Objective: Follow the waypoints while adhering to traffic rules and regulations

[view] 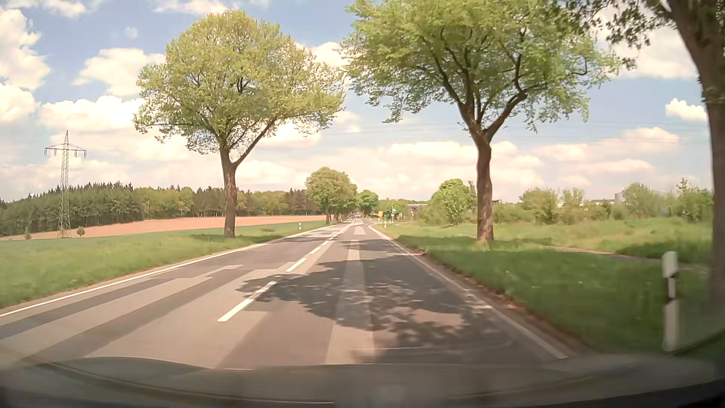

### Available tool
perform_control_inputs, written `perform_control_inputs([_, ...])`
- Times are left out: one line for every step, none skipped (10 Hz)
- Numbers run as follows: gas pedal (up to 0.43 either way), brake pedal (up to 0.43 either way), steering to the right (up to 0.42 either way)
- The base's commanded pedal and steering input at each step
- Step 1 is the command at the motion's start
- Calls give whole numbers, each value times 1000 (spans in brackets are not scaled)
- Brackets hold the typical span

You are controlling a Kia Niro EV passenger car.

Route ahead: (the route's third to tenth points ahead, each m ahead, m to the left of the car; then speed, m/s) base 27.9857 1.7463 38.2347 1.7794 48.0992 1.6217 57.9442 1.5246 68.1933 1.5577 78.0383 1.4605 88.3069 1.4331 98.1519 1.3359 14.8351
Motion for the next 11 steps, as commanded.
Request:
perform_control_inputs([47, 0, -3])
perform_control_inputs([59, 0, -3])
perform_control_inputs([59, 0, -3])
perform_control_inputs([59, 0, -4])
perform_control_inputs([59, 0, -3])
perform_control_inputs([59, 0, -3])
perform_control_inputs([59, 0, -3])
perform_control_inputs([59, 0, -3])
perform_control_inputs([59, 0, -3])
perform_control_inputs([59, 0, -3])
perform_control_inputs([59, 0, -3])
